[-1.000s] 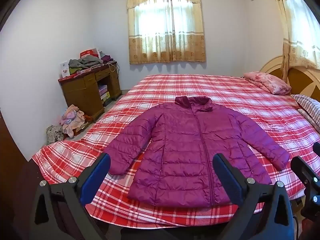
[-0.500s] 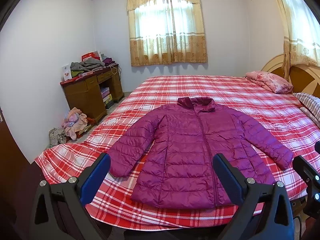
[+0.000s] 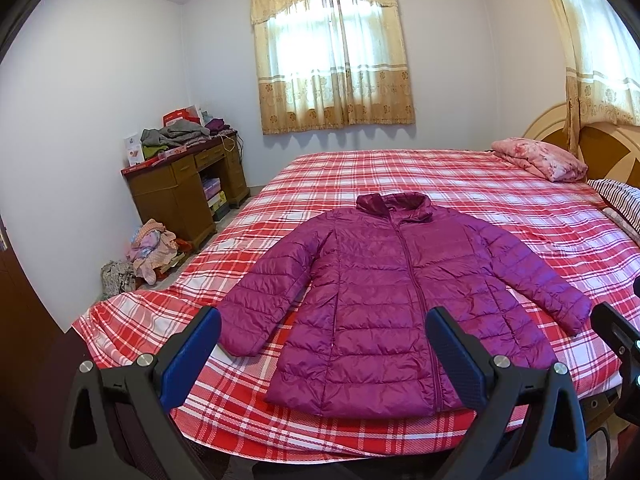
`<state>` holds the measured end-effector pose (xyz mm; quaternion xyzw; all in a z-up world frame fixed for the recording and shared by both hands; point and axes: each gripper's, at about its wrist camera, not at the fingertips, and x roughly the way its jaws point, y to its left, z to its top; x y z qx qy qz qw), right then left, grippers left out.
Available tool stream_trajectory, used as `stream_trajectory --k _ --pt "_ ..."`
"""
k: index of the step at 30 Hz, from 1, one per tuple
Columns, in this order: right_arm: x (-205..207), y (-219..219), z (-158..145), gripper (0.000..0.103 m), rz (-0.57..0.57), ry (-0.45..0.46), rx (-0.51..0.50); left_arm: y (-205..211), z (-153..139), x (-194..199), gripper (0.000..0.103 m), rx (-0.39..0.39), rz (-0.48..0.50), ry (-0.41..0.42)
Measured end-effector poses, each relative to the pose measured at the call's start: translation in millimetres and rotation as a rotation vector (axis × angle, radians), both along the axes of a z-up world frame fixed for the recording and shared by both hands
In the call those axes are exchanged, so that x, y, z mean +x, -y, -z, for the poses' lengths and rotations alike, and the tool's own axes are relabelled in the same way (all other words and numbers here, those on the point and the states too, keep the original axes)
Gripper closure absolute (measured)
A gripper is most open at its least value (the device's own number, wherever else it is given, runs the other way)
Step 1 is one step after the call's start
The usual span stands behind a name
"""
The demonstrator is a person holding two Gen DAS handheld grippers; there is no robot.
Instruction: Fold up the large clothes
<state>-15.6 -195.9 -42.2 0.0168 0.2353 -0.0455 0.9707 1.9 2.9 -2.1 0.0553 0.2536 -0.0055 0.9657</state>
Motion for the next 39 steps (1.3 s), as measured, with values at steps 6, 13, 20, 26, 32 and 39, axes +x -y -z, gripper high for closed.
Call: stream_trajectory --k 6,13,20,26,32,39 --pt "0.8 1.0 0.8 0.0 -0.004 -0.004 0.004 -0.9 0.7 2.2 0.001 0.001 -0.003 0.003" --pt "0.8 1.3 1.1 0.0 0.001 -0.006 0.01 0.4 2.0 4.2 0.001 0.003 -0.005 0.003" --pt "1.0 2.0 4.3 0.0 0.0 -0.01 0.012 -2.1 2.5 3.3 0.001 0.004 -0.006 -0.002" --pt "2.2 2.1 7.2 0.0 0.003 -0.015 0.014 -2.9 3.0 3.6 0.001 0.005 -0.007 -0.001" --pt "3.0 2.0 6.5 0.0 0.004 -0.015 0.014 -3.6 3.7 4.7 0.001 0.006 -0.009 0.001" --pt "2.6 1.2 7.3 0.0 0.006 -0.017 0.015 -3.8 3.8 4.6 0.001 0.007 -0.009 0.001"
